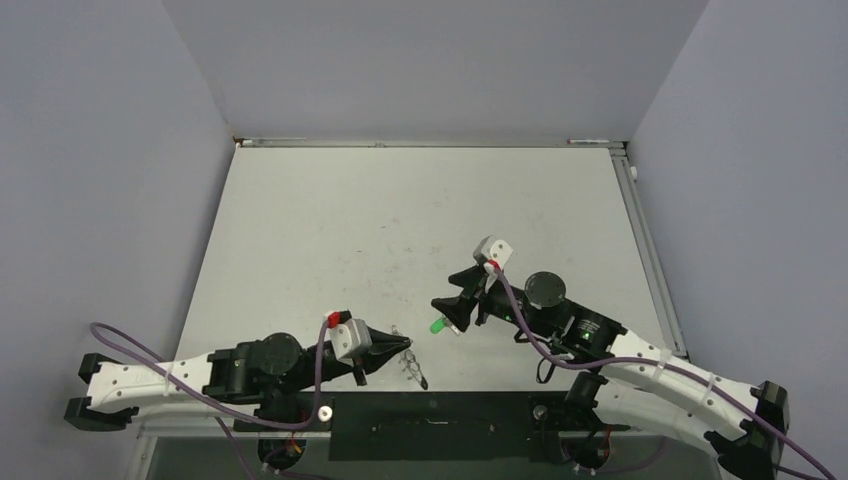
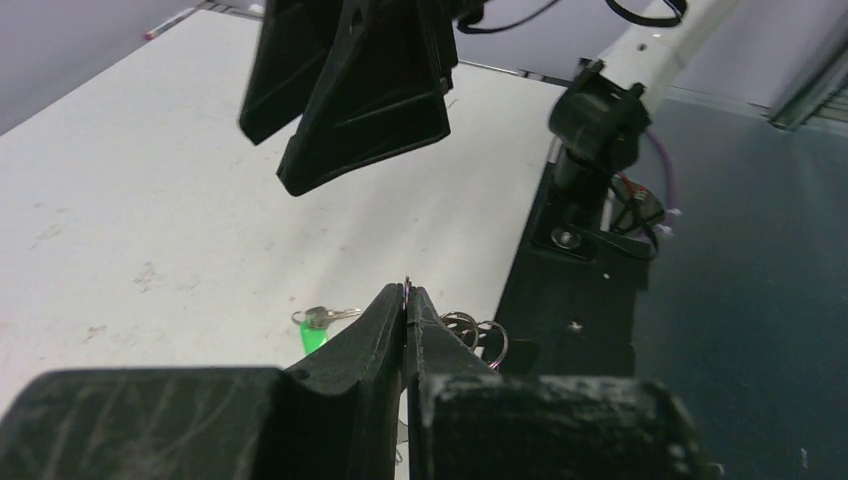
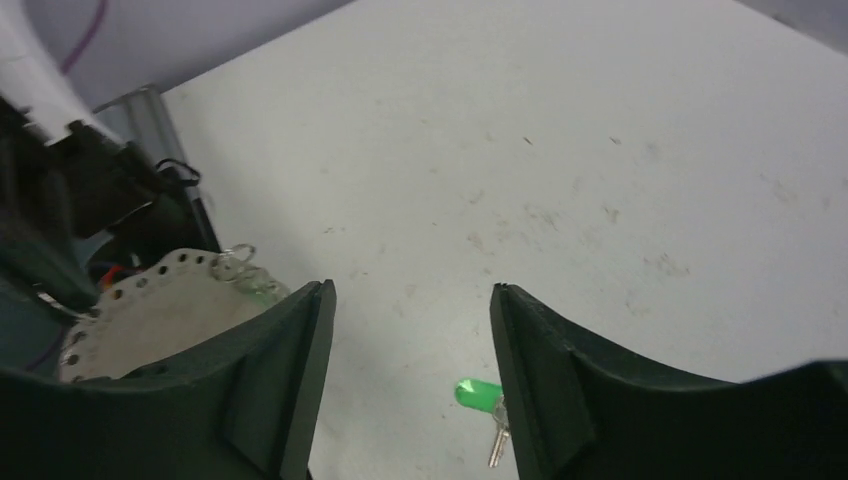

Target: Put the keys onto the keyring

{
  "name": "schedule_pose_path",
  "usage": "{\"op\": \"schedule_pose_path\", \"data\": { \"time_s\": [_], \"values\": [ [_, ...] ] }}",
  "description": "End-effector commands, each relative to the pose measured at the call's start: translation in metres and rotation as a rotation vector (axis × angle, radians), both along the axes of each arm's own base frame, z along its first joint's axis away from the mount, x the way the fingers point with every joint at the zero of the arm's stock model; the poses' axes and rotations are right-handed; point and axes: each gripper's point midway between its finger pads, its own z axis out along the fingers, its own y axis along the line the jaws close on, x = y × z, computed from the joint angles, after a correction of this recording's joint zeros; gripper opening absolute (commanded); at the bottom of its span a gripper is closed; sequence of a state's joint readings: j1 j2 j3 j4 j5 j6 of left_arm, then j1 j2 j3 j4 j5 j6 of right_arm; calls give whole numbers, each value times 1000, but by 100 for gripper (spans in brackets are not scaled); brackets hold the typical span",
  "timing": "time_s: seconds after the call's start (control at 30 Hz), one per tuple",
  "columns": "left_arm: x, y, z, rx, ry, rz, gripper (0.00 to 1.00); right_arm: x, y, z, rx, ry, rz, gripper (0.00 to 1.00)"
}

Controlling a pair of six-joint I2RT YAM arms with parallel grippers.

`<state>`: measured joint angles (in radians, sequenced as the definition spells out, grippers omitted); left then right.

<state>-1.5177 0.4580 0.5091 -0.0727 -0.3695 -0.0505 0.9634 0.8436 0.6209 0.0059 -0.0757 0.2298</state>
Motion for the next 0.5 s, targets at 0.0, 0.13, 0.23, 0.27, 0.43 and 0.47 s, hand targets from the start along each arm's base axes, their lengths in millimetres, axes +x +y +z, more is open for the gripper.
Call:
{"op": "schedule_pose_path", "data": {
  "time_s": [0.0, 0.13, 0.23, 0.27, 0.43, 0.47],
  "values": [
    [-43, -11, 31, -38, 9, -248, 0, -63, 26, 51, 82, -174, 424, 56],
    [-53, -11, 40, -27, 2, -308, 0, -91, 35, 55, 76, -177, 565, 44],
    [-53, -13, 46, -19, -4, -312, 0, -115, 44, 47, 34, -165, 661, 43],
    [-51, -13, 46, -15, -5, -303, 0, -121, 47, 45, 21, -154, 682, 43],
    [-45, -15, 49, -4, -12, -271, 0, -137, 55, 46, 9, -169, 752, 42],
    [-44, -15, 48, -1, -11, -263, 0, -138, 55, 48, 15, -176, 753, 42]
  ]
}}
